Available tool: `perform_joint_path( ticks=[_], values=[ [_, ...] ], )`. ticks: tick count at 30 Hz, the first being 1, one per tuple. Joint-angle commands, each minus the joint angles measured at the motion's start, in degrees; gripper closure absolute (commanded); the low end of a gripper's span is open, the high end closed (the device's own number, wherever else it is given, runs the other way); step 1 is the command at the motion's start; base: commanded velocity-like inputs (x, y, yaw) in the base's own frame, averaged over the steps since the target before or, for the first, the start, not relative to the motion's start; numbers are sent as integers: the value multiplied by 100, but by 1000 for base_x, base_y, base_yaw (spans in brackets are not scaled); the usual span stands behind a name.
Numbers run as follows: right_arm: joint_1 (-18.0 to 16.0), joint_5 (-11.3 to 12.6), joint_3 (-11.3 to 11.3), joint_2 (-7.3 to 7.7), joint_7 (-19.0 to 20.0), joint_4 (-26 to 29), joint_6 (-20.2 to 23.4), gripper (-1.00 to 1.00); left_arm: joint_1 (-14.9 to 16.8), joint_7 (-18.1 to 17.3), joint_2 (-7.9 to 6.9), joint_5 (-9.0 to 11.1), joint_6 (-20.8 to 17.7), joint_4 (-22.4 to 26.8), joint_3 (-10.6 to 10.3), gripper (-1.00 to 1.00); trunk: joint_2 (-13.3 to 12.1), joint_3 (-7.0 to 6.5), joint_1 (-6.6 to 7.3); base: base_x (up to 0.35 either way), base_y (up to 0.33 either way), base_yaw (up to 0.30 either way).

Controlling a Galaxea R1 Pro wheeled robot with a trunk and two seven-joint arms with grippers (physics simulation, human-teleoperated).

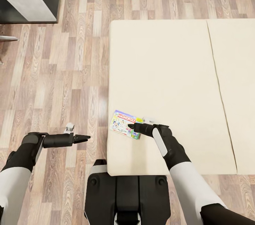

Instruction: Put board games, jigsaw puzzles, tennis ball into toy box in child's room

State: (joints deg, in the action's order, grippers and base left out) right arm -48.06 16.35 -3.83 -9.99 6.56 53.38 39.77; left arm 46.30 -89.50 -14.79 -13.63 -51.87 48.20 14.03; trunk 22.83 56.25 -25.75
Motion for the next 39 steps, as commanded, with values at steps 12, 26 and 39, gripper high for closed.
perform_joint_path(
  ticks=[12, 26, 39],
  values=[
    [-1, -18, 5, -1, 21, 6, 31, -100, 3, -50, 3, -60, -60, 5, 19, -100, 9, 6, -3, 0, 83, 0],
    [-1, -18, 5, -1, 24, 5, 40, -100, 3, -50, 11, -60, -60, 5, 12, -100, 9, 6, -3, -2, 67, 0],
    [-1, -18, 5, -1, 22, 5, 32, -100, 3, -50, 2, -60, -60, 5, 16, -100, 9, 6, -3, 0, 2, 0]
  ],
)
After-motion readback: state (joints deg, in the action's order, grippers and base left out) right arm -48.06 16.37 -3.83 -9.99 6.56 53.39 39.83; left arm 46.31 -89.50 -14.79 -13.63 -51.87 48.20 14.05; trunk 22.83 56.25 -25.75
